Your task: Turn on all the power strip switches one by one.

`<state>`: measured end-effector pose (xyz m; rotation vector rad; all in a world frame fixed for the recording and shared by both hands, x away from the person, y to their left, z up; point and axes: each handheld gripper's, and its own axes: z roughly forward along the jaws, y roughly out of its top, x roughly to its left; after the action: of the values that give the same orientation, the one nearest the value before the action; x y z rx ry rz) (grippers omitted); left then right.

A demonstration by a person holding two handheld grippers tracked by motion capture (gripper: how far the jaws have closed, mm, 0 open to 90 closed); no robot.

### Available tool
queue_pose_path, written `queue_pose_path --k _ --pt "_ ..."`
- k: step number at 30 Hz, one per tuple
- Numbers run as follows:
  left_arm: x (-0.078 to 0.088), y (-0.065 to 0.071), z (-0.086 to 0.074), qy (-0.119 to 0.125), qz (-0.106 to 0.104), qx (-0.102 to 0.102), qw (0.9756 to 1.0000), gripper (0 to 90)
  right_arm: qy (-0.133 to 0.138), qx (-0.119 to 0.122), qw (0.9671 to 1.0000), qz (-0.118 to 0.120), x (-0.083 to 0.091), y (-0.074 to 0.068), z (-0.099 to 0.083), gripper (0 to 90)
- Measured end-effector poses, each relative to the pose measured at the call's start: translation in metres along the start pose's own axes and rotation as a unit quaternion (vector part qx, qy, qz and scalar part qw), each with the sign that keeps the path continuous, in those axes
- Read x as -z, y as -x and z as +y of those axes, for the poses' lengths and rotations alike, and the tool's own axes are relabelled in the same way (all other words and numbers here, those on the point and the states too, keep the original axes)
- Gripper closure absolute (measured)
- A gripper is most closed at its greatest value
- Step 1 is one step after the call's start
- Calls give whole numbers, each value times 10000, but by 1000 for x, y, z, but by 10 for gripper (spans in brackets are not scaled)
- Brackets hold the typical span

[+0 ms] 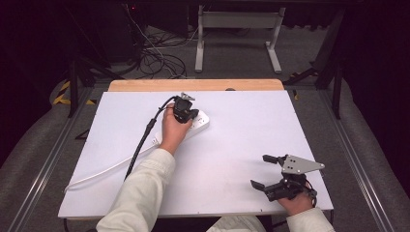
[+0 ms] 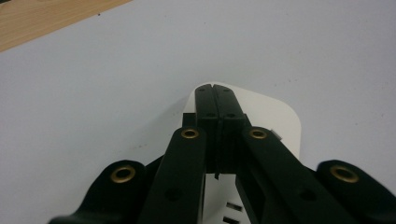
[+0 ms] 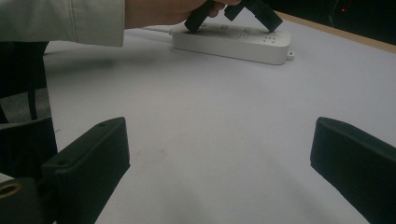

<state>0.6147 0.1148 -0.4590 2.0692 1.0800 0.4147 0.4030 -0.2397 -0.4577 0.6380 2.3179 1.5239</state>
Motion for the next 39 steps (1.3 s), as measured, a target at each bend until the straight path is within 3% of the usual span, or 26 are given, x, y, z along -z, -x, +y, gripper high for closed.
queue_pose_path --k 20,27,39 --pt "-1 1 0 -68 127 -46 9999 900 4 5 10000 33 0 0 0 50" --pt "-3 7 2 -127 319 -283 9990 900 -15 12 10000 40 -1 0 0 50" --pt "-6 14 6 -309 555 -502 9967 900 -7 10 10000 44 0 0 0 50"
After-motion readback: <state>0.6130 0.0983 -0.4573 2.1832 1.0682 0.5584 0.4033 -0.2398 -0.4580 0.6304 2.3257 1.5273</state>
